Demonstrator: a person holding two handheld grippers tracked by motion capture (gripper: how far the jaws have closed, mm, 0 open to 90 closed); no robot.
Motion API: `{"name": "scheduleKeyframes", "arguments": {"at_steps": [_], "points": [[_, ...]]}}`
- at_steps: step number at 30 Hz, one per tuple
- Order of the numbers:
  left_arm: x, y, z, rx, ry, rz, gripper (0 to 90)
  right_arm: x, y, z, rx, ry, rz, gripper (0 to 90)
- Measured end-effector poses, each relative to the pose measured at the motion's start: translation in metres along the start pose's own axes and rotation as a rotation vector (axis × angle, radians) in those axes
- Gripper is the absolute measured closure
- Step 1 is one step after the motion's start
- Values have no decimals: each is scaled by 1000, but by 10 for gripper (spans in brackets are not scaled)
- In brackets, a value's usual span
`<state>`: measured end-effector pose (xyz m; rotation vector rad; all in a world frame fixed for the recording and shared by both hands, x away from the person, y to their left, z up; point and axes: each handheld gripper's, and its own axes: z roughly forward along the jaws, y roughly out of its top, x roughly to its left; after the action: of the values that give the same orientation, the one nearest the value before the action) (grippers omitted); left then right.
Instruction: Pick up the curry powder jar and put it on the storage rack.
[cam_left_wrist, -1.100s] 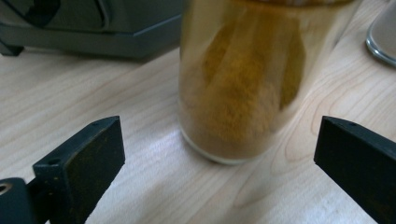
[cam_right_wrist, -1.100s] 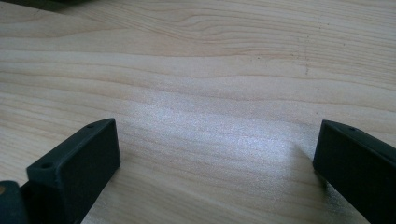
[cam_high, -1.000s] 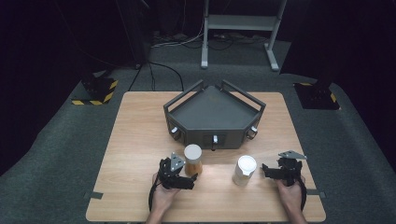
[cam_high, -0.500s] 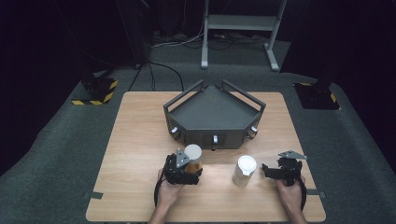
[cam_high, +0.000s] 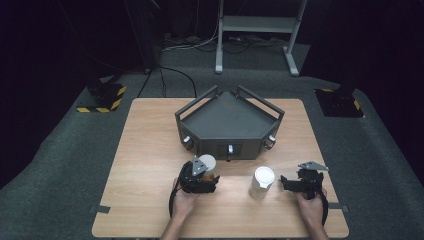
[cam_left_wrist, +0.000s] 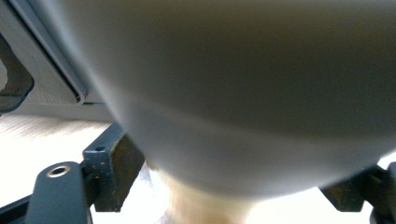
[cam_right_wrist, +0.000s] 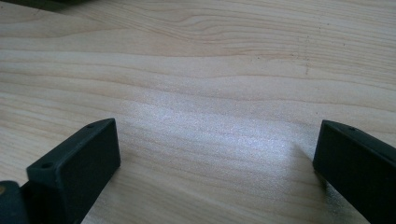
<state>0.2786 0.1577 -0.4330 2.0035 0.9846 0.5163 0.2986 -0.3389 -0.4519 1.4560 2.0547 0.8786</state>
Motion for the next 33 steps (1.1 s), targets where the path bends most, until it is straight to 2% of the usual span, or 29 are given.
{"name": "scheduleKeyframes", "arguments": {"at_steps": [5, 12, 33], "points": [[0, 3, 3, 0, -6, 2, 244, 0, 0, 0, 0, 0, 0, 0], [-1, 4, 4, 2, 6, 4, 293, 0, 0, 0, 0, 0, 0, 0], [-2, 8, 0, 6, 3, 8, 309, 0, 0, 0, 0, 0, 0, 0]]}}
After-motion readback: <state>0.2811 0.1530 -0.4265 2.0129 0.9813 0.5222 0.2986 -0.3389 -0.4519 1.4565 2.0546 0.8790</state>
